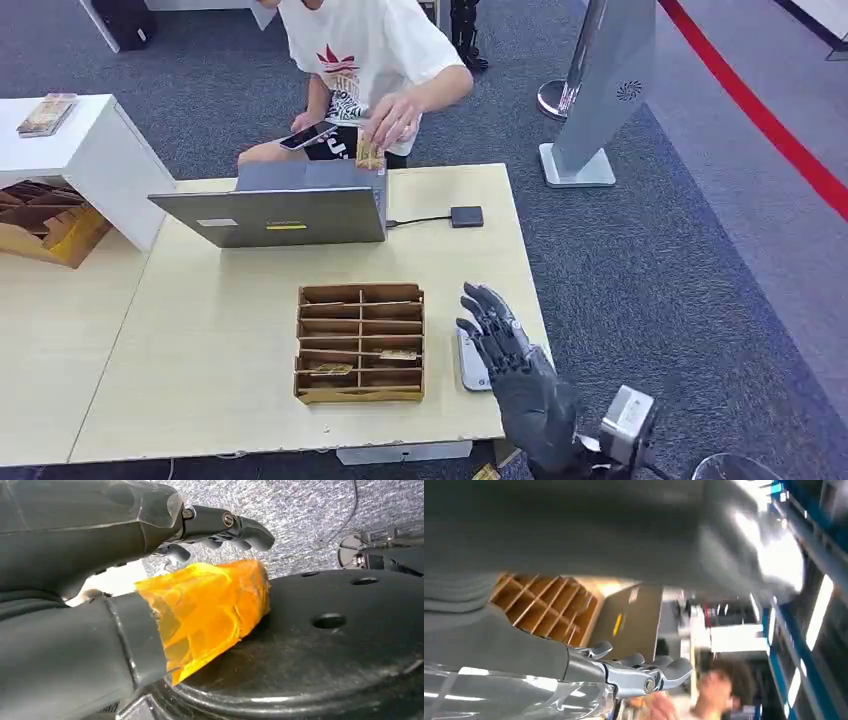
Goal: Pass the card to the sensor for recognition and then transmit it.
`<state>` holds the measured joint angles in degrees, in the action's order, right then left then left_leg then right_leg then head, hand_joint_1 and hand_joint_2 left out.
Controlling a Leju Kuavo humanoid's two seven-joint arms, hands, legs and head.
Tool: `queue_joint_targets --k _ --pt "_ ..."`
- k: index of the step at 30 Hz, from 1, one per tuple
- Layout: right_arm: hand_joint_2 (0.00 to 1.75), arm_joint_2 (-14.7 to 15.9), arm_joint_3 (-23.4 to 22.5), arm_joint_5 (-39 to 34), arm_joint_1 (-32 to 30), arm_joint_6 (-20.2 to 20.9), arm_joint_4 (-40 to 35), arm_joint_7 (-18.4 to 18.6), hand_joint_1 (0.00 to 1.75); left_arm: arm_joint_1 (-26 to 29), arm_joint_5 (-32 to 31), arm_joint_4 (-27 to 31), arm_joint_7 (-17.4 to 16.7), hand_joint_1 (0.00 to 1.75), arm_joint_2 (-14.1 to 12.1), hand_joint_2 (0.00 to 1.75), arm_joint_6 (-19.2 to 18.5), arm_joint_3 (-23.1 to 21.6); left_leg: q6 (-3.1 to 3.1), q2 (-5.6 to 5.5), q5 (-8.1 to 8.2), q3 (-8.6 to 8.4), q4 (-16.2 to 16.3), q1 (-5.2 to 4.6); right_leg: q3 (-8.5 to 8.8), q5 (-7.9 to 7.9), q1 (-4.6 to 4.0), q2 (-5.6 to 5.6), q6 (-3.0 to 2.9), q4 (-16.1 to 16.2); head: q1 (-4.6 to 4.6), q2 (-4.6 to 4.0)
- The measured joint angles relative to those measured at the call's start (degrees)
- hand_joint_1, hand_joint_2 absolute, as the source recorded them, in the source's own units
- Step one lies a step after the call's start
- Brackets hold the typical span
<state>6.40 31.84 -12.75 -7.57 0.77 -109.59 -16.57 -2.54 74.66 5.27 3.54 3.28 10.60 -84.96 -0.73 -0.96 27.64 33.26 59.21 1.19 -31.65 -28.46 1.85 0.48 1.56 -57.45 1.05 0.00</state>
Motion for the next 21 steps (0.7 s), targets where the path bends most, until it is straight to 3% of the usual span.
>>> queue_joint_targets --k 6,14,21 --pt "1.75 0.00 0.99 7.75 2.54 -4.11 0.96 -0.39 0.00 -0.30 -0.02 0.48 -0.83 0.00 0.17 0.00 0.81 -0.07 0.00 0.00 0.00 0.00 0.00 0.00 0.01 0.01 0.00 0.00 0.00 0.00 0.00 0.00" --pt "1.75 -0.53 2.60 38.64 5.85 -22.96 0.59 -0.13 0.00 -0.31 -0.81 0.59 0.04 0.00 -0.35 0.00 -0.57 -0.18 0.00 -0.01 0.00 0.00 0.00 0.00 0.01 0.01 0.00 0.00 -0.01 0.00 0.00 0.00" --pt "1.75 -1.22 3.70 60.54 11.23 -33.87 1.42 5.85 0.00 -0.70 -3.15 0.63 -0.48 0.00 -0.74 0.00 -0.92 -1.25 0.00 0.01 -0.02 0.00 0.00 0.00 0.02 0.04 0.00 0.01 -0.03 -0.02 0.00 0.00"
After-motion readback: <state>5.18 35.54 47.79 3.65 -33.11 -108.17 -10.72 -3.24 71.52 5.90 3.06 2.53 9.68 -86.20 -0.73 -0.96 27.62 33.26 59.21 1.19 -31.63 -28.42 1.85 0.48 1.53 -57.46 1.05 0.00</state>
